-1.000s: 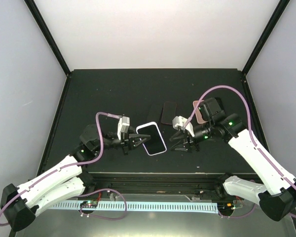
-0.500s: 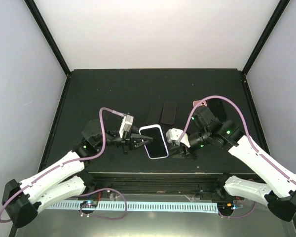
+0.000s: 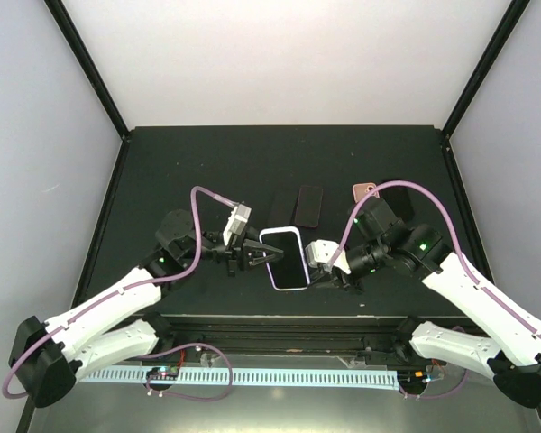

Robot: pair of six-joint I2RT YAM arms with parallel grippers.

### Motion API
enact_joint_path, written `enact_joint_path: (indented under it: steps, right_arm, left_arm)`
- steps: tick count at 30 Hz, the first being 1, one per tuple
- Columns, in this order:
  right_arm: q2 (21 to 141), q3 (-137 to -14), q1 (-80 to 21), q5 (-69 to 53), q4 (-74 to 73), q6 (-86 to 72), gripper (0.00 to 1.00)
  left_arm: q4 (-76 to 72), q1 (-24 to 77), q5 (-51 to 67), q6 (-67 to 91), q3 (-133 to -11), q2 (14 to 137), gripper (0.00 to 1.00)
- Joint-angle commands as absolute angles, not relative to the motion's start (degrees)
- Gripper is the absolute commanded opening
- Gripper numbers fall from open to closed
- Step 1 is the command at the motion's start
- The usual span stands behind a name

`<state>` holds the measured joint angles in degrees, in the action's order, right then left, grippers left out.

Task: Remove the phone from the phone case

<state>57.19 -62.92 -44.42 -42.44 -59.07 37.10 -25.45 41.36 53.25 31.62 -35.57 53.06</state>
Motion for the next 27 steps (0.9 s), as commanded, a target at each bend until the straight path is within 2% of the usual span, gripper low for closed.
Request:
enact_joint_path:
  steps: [1, 16, 24, 27]
  right_arm:
    - [56.46, -63.39, -45.06, -38.98, -57.5, 42.8, 0.09]
    - [56.16, -64.24, -45.15, -32.89, -57.51, 46.67, 0.06]
    - [54.9, -63.04, -45.02, -31.97, -55.05, 42.63, 0.03]
    - [54.02, -62.42, -45.04, -28.03, -50.03, 36.59, 0.04]
  left_arm:
    - [-29.98, 41.13, 58.63, 35.62, -40.68, 54.7, 0.02]
    - [-35.11, 41.05, 63.54, 42.28, -42.23, 58.41, 0.02]
    - [-34.65, 41.1, 63.14, 42.12, -41.78, 57.44, 0.02]
    - [-34.71, 41.06, 62.86, 42.21, -41.51, 57.23, 0.02]
